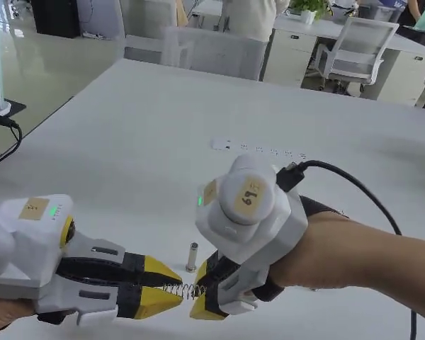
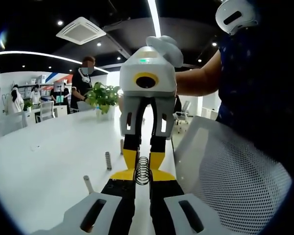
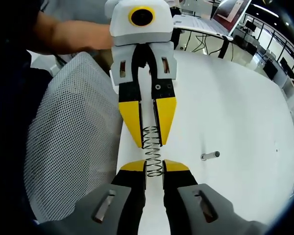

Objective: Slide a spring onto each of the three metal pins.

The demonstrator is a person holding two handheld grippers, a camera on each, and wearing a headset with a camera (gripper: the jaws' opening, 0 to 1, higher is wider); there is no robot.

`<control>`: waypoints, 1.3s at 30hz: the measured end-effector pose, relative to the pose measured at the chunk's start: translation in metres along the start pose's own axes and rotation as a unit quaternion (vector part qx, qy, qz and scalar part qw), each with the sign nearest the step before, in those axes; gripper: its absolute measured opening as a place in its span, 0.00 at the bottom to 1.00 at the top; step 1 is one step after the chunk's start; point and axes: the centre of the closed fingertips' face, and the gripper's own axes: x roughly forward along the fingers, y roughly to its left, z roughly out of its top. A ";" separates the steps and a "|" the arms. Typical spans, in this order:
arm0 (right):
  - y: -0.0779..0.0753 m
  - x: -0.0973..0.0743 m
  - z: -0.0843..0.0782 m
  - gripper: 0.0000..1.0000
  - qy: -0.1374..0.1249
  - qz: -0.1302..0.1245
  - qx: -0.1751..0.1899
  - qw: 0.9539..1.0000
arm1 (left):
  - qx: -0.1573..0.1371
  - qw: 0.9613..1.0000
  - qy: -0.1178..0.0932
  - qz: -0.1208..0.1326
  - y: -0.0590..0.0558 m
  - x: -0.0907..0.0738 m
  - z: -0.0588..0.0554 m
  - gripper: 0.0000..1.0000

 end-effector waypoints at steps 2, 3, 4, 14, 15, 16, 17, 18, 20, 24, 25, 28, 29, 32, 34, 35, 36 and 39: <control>0.000 0.000 0.000 0.10 -0.002 0.001 0.003 1.000 | -0.003 1.000 -0.003 0.000 0.000 0.000 0.001 0.02; 0.000 0.000 0.000 0.10 -0.002 0.000 0.003 1.000 | -0.002 1.000 -0.002 0.001 0.000 0.000 0.001 0.02; 0.000 0.000 0.000 0.10 -0.003 0.000 0.003 1.000 | -0.003 1.000 -0.003 0.001 0.000 0.000 0.001 0.02; -0.001 -0.010 0.003 0.08 -0.007 -0.006 -0.001 1.000 | -0.004 1.000 -0.005 0.002 0.002 0.001 0.002 0.03; -0.001 -0.011 0.004 0.08 -0.008 -0.007 -0.001 1.000 | -0.005 1.000 -0.006 0.002 0.002 0.001 0.002 0.03; -0.002 -0.012 0.005 0.08 -0.009 -0.008 -0.001 1.000 | -0.005 1.000 -0.006 0.003 0.002 0.001 0.002 0.03; -0.002 -0.014 0.005 0.08 -0.010 -0.009 -0.001 1.000 | -0.004 1.000 -0.006 0.003 0.002 0.001 0.002 0.03; -0.002 -0.015 0.006 0.08 -0.011 -0.009 0.000 1.000 | -0.004 1.000 -0.006 0.003 0.002 0.002 0.002 0.03; -0.001 -0.017 0.008 0.08 -0.012 -0.010 -0.001 1.000 | -0.003 1.000 -0.005 0.002 0.002 0.003 0.001 0.03; 0.000 -0.022 0.013 0.08 -0.013 -0.012 -0.001 1.000 | -0.004 1.000 -0.004 0.000 0.001 0.004 0.001 0.03; 0.000 -0.024 0.015 0.08 -0.013 -0.013 0.001 1.000 | -0.003 1.000 -0.005 0.000 0.001 0.004 0.001 0.03; 0.001 -0.029 0.020 0.08 -0.015 -0.011 0.002 1.000 | -0.003 1.000 -0.007 -0.001 0.001 0.005 0.001 0.03; 0.001 -0.029 0.021 0.08 -0.015 -0.010 0.002 1.000 | -0.003 1.000 -0.008 -0.001 0.001 0.005 0.001 0.03; 0.002 -0.032 0.024 0.08 -0.010 -0.010 -0.006 1.000 | -0.001 1.000 -0.010 -0.003 0.000 0.007 0.002 0.03; 0.003 -0.033 0.027 0.08 -0.009 -0.009 -0.008 1.000 | 0.000 1.000 -0.011 -0.004 0.000 0.007 0.003 0.03; 0.003 -0.034 0.027 0.08 -0.009 -0.008 -0.008 1.000 | 0.001 1.000 -0.012 -0.005 -0.001 0.008 0.003 0.03; 0.003 -0.035 0.029 0.08 -0.008 -0.008 -0.010 1.000 | 0.001 1.000 -0.012 -0.006 -0.001 0.008 0.004 0.03; 0.003 -0.037 0.032 0.08 -0.007 -0.006 -0.013 1.000 | 0.002 1.000 -0.016 -0.008 -0.001 0.009 0.005 0.03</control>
